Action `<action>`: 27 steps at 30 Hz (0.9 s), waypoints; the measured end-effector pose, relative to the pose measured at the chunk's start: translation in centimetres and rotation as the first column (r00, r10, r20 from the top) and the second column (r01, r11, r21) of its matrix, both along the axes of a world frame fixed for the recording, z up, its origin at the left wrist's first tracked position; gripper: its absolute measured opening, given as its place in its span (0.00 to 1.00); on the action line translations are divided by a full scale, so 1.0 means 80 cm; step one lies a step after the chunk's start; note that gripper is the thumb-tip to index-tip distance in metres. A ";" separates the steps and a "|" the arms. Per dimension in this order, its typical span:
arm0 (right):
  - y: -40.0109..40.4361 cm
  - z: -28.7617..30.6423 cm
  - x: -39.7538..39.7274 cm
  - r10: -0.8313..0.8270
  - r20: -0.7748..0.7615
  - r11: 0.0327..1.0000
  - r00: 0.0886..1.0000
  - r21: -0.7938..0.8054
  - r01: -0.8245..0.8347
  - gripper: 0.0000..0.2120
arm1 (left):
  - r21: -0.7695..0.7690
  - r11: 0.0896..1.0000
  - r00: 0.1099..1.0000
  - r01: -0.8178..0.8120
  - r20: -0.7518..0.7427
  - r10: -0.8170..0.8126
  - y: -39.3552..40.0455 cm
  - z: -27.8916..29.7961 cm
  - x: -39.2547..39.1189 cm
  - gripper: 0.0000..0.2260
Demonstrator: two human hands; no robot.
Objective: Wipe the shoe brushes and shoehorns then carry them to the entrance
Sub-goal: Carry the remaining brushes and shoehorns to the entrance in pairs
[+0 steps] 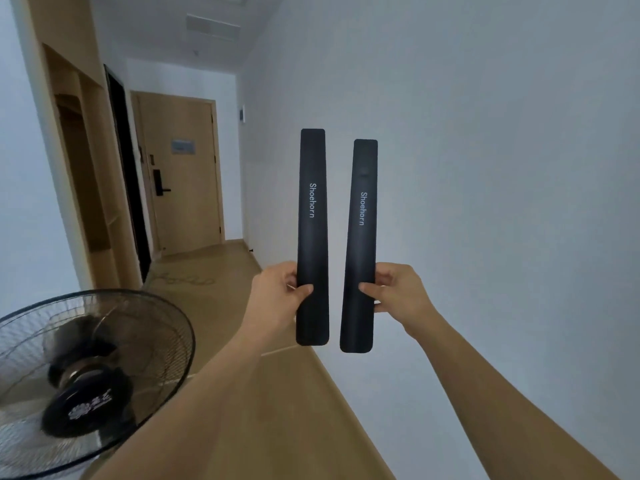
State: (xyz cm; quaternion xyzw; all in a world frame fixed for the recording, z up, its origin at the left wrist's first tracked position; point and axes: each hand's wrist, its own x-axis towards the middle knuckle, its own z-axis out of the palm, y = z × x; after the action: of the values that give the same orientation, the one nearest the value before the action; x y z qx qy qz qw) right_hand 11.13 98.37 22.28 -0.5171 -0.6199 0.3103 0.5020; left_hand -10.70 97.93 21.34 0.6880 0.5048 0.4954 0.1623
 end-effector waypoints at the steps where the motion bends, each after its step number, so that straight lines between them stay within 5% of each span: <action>1: 0.024 0.004 0.000 -0.007 0.002 1.000 1.000 0.003 0.007 0.13 | 0.010 1.000 1.000 0.009 -0.013 -0.009 0.025 0.004 -0.001 0.07; 15: 0.304 -0.007 -0.025 0.002 -0.030 1.000 1.000 0.013 -0.001 0.13 | -0.020 1.000 0.999 0.001 -0.032 -0.002 0.303 -0.015 -0.035 0.09; 27: 0.597 -0.021 -0.083 0.250 -0.051 0.968 0.967 0.015 -0.249 0.11 | -0.017 0.972 0.972 -0.233 0.005 0.233 0.519 -0.014 -0.076 0.10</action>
State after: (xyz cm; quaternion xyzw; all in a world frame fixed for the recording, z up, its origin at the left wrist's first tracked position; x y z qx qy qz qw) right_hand 4.47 146.15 20.62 -0.4244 -0.6679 0.3818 0.4775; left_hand -16.74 139.47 20.18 0.6209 0.5853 0.5095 0.1104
